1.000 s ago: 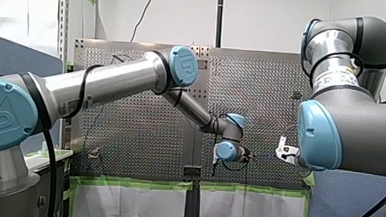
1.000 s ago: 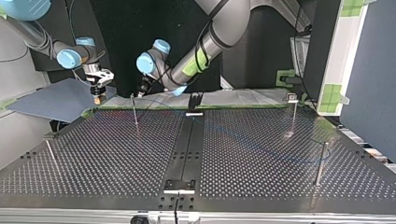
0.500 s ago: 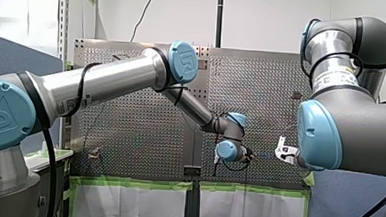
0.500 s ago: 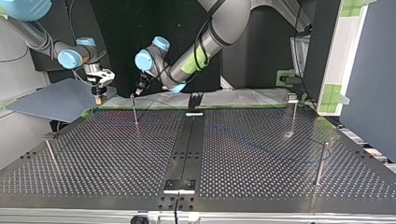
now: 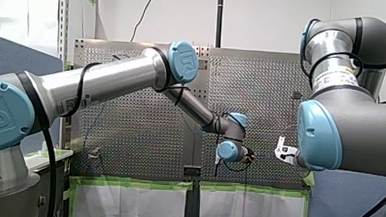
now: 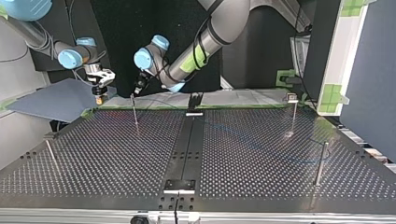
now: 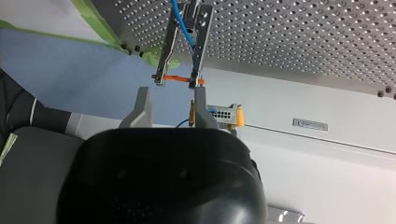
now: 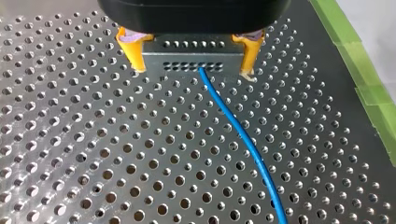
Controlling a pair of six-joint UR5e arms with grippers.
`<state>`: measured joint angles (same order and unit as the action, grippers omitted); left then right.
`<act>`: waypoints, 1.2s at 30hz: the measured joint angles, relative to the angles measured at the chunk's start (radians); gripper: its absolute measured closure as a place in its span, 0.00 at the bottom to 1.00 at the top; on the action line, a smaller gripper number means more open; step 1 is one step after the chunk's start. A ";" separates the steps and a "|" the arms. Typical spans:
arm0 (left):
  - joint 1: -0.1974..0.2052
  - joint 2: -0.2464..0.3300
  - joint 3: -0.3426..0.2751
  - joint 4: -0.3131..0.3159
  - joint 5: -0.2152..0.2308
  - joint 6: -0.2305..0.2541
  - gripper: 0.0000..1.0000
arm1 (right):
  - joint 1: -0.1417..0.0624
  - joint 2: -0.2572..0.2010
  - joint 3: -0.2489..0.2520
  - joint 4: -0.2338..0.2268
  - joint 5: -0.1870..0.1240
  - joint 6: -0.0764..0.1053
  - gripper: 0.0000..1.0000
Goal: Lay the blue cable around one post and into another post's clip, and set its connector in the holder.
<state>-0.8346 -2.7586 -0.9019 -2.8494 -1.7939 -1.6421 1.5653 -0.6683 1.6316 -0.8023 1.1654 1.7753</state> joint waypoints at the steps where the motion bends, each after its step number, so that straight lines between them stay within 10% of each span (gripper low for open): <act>1: 0.000 0.000 0.000 0.000 0.000 0.000 0.00 | 0.000 0.000 0.000 0.000 -0.001 0.000 1.00; 23: -0.005 0.002 -0.004 -0.005 -0.018 -0.015 0.00 | 0.006 0.000 0.000 0.001 -0.016 0.000 1.00; 36: -0.006 0.103 -0.112 0.075 -0.092 -0.030 0.00 | 0.006 0.000 0.000 -0.001 -0.016 0.000 1.00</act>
<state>-0.8408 -2.6553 -1.0137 -2.7745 -1.8860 -1.6718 1.5715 -0.6683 1.6315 -0.8029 1.1492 1.7756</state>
